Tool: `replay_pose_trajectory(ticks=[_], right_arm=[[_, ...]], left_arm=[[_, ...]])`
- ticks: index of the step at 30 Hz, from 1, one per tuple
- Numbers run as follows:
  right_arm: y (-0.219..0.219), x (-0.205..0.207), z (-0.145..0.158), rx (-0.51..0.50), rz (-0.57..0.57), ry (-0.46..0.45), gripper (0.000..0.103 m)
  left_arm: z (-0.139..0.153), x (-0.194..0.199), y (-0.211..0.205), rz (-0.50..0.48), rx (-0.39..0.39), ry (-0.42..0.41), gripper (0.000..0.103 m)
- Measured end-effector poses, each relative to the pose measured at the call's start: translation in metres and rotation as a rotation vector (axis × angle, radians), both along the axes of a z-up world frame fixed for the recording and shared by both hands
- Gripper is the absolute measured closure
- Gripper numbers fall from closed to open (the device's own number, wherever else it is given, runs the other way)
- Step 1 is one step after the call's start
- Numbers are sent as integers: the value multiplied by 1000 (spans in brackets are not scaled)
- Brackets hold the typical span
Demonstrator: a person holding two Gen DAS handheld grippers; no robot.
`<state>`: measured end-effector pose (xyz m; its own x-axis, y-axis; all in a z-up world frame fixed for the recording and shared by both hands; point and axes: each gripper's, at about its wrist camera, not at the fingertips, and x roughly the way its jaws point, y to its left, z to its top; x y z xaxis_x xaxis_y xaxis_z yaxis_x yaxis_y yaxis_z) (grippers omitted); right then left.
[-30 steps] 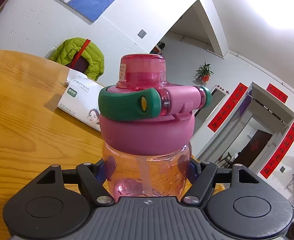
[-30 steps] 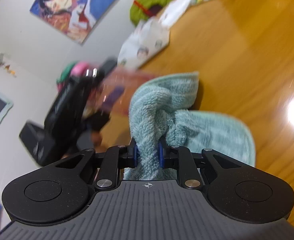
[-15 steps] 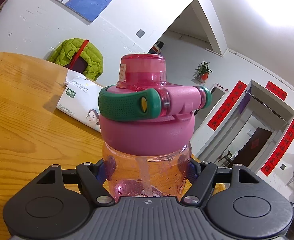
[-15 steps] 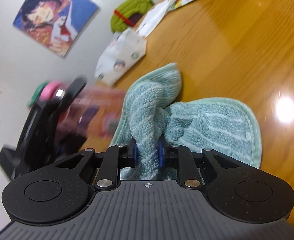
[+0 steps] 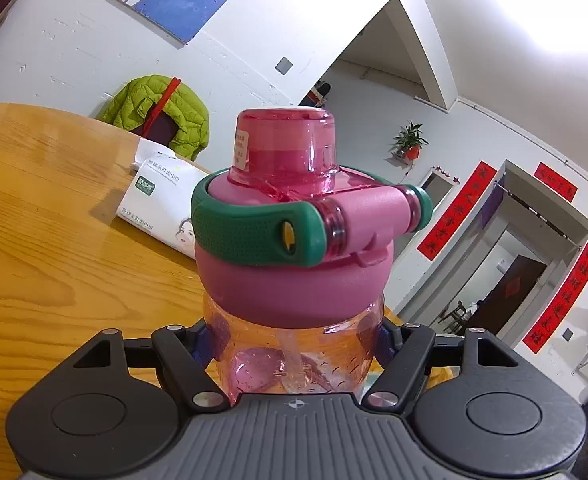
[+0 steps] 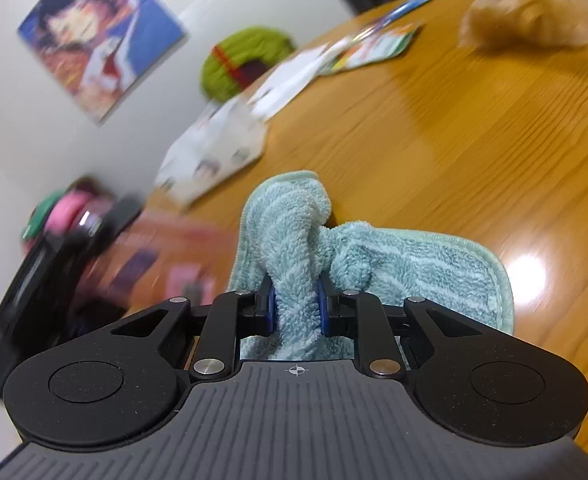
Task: Clean container
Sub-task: 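Hold the bottle in the left tool while the right tool holds the towel aside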
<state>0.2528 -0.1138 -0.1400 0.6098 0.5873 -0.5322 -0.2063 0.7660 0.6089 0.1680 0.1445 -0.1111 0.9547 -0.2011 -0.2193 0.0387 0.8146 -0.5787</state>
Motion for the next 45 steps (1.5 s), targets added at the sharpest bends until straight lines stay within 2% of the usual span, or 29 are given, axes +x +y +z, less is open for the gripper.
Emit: replay_pose_trajectory(ticks=[3,6,9,15,18,20,23,29,32,35,37,40,42,45], right_arm=[[-8,17,5,6,-77,-15,83],[-3,27,6,5,-73,-28,83],[11,19,-1,1,35,9,83],[29,-34,1,-35,199,-1,82],[33,-52,4,-7,317,-3,82],[33,-55,8,-3,348,-15,82],[28,-45,13,-52,281,-33,82],[-1,6,23,-80,5,-52,82],[-4,22,15,-36,-21,-8,82],[11,15,7,-15,73,20,82],[20,1,4,10,156,35,82],[31,-28,7,-25,253,20,82],[33,-41,7,1,333,33,82],[34,-48,8,21,381,33,82]], left_arm=[[0,1,-1,-2,7,0,32],[0,1,-1,-5,13,-2,32],[-2,3,1,-4,5,0,32],[-3,6,3,-3,1,2,32],[-3,6,4,-3,-5,4,32],[-4,6,5,-3,-8,5,32],[-4,4,4,-4,-11,5,32],[-1,3,2,-5,-12,8,32],[-2,3,2,-5,-9,6,32],[-2,3,1,-6,-5,4,32],[-2,3,1,-6,-4,4,32],[-3,2,-2,-5,-5,4,32],[-2,1,-3,-6,-2,3,32],[-2,0,-5,-7,6,1,32]])
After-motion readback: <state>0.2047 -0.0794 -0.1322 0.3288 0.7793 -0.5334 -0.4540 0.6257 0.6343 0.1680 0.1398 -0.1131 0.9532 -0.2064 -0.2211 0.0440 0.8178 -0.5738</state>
